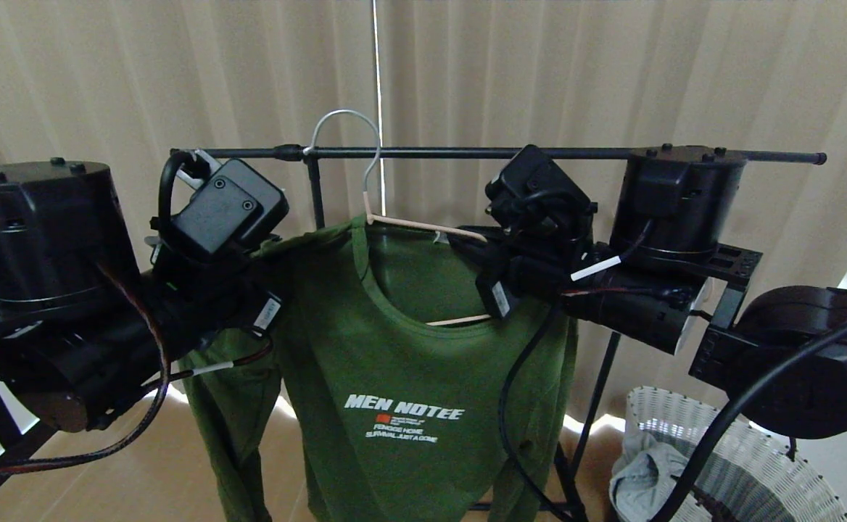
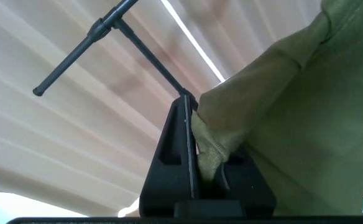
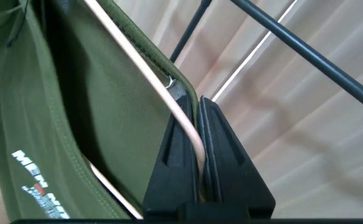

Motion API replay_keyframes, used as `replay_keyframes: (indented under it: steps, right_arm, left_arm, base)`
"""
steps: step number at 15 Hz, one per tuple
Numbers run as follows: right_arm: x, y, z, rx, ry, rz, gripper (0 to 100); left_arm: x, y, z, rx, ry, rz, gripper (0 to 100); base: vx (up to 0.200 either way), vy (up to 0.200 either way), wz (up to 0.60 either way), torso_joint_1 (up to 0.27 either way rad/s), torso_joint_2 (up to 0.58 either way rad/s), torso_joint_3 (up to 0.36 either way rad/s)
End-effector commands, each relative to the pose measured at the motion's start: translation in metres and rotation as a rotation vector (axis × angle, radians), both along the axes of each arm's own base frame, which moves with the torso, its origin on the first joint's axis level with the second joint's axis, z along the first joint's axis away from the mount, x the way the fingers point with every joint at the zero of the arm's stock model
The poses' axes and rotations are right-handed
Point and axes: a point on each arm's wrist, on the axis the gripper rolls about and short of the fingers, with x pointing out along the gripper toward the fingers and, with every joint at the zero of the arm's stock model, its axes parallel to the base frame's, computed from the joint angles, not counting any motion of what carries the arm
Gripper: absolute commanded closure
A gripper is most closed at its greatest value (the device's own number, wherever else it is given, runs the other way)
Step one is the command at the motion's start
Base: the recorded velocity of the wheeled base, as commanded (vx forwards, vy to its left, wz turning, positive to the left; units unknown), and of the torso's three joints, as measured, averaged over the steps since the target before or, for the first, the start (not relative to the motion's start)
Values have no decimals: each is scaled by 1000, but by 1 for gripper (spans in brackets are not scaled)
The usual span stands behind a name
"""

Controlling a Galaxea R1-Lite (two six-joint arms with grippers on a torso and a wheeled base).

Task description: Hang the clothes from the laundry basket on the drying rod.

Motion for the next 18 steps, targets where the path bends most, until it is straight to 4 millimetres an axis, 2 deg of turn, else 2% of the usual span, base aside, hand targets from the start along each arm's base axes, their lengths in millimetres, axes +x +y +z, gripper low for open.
replay_keyframes:
  steps: [1, 3, 7, 11, 14, 18]
  right_arm:
    - [-2, -2, 2, 5, -5, 1, 100]
    - [-3, -5, 6, 11, -11, -10, 100]
    - [-2, -35, 14, 36, -14, -125, 100]
    - [-10, -59, 23, 73, -17, -198, 100]
    - [-16, -67, 28, 128, -6, -221, 100]
    - [-27, -74, 39, 160, -29, -212, 100]
  left_arm:
    - [0, 0, 1, -7, -3, -26, 0]
    - [-2, 0, 2, -17, -5, -39, 0]
    - [-18, 8, -1, -88, 23, -93, 0]
    - [-34, 20, -4, -137, 32, -81, 0]
    - [-42, 26, -16, -135, 65, -73, 0]
    - [-43, 27, -31, -163, 138, -95, 0]
  base:
    - [0, 0, 0, 0, 0, 0]
    - [0, 0, 0, 0, 0, 0]
    - [0, 0, 0, 0, 0, 0]
    - [0, 0, 0, 0, 0, 0]
    - [0, 0, 0, 0, 0, 0]
    - [0, 0, 0, 0, 0, 0]
